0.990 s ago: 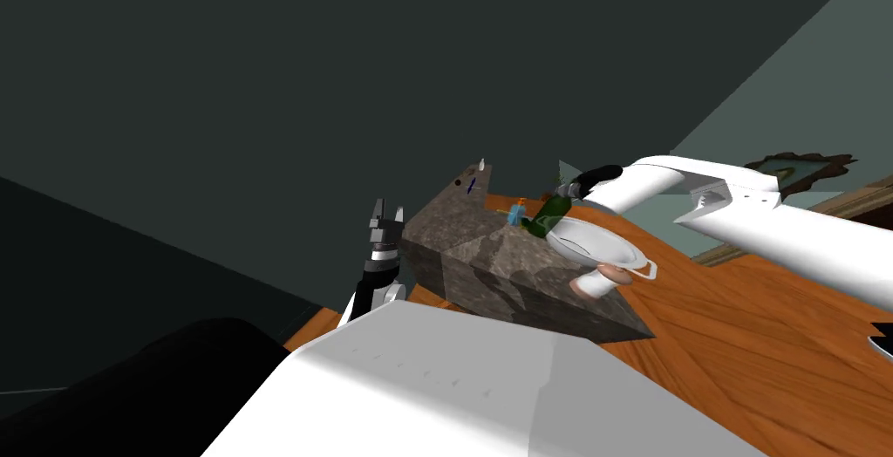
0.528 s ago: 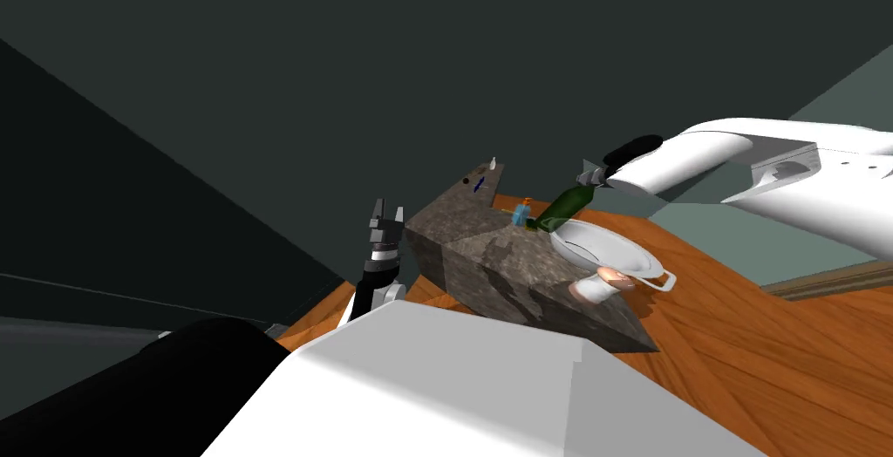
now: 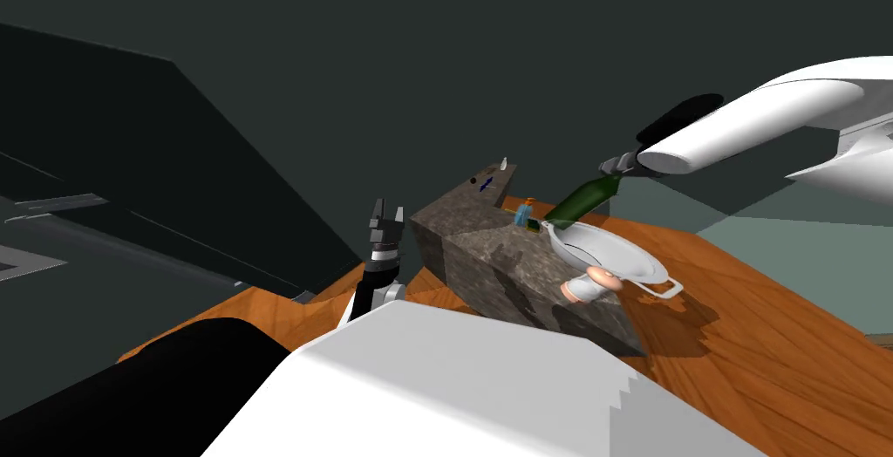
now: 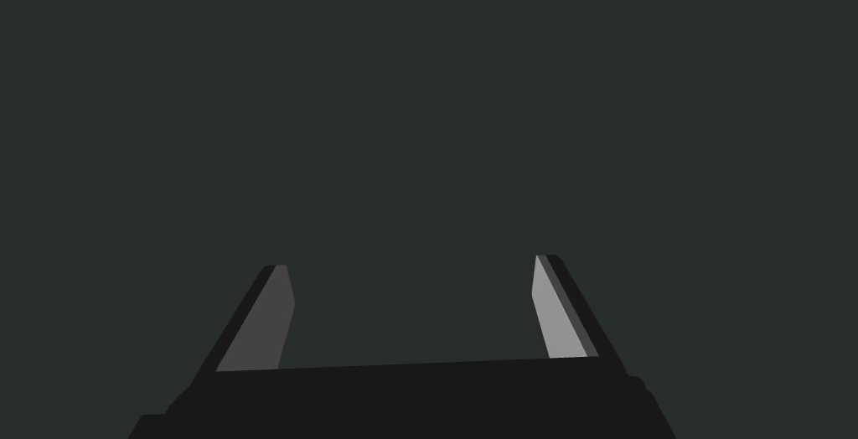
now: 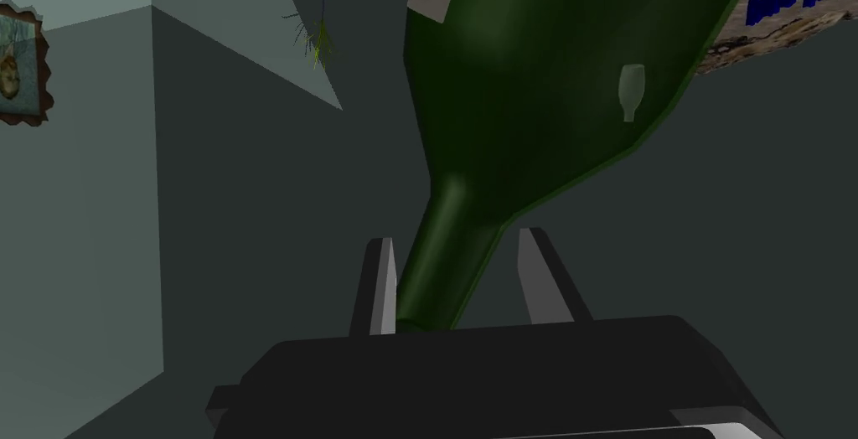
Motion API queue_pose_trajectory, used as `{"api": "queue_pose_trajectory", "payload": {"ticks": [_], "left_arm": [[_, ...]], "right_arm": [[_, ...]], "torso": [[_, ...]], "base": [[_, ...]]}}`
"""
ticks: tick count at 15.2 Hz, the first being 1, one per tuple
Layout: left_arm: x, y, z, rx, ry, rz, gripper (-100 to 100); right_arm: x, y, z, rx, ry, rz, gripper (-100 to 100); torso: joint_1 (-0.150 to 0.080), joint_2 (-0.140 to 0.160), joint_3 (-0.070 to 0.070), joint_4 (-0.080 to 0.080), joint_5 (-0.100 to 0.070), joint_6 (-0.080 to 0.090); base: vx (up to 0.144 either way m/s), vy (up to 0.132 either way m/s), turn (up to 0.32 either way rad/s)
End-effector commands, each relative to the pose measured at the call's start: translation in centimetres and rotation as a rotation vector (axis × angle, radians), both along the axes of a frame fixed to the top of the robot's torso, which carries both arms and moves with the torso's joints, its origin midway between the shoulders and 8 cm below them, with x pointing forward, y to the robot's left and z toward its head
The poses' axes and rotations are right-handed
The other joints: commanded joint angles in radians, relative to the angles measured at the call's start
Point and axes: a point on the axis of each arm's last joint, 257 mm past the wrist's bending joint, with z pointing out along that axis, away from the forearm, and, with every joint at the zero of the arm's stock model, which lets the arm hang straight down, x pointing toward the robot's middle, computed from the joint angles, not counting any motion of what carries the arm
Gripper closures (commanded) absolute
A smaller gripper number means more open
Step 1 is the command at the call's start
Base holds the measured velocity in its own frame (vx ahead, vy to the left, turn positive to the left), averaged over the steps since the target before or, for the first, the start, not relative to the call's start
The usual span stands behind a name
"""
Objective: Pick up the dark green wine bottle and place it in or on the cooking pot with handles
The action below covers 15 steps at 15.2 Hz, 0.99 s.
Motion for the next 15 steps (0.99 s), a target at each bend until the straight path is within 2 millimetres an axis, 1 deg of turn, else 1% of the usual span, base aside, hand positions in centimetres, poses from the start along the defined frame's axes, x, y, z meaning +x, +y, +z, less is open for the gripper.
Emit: {"api": "queue_pose_trajectory", "payload": {"ticks": [1,3,8,9,10,14,15], "left_arm": [[0.0,0.0,0.0,0.0,0.0,0.0,0],[0.0,0.0,0.0,0.0,0.0,0.0,0],[0.0,0.0,0.0,0.0,0.0,0.0,0],[0.0,0.0,0.0,0.0,0.0,0.0,0],[0.0,0.0,0.0,0.0,0.0,0.0,0],[0.0,0.0,0.0,0.0,0.0,0.0,0],[0.0,0.0,0.0,0.0,0.0,0.0,0]], "right_arm": [[-0.9,-0.8,1.0,0.021,0.006,-0.024,100],[-1.4,-1.2,1.6,0.041,0.009,-0.04,100],[-2.7,-2.0,3.1,0.089,0.012,-0.071,100],[-2.4,-1.8,2.7,0.078,0.011,-0.064,100],[-2.5,-1.8,2.8,0.081,0.011,-0.065,-100],[-2.5,-1.8,2.8,0.081,0.011,-0.065,-100],[-3.8,-3.4,3.9,0.073,0.015,-0.114,-100]], "torso": [[0.0,0.0,0.0,0.0,0.0,0.0],[0.003,-0.001,-0.001,0.0,0.001,-0.001],[0.005,-0.003,-0.002,-0.001,0.002,-0.002],[0.004,-0.003,-0.001,0.0,0.002,-0.001],[0.005,-0.003,-0.002,-0.001,0.001,0.0],[0.01,-0.008,-0.004,-0.002,0.003,0.0],[0.01,-0.008,-0.005,-0.002,0.003,0.0]], "base": [[-0.084,-0.11,0.298],[-0.082,-0.107,0.289],[-0.075,-0.101,0.204],[-0.047,-0.068,0.059],[-0.017,-0.024,0.007],[-0.003,-0.004,0.0],[-0.026,-0.01,0.302]]}}
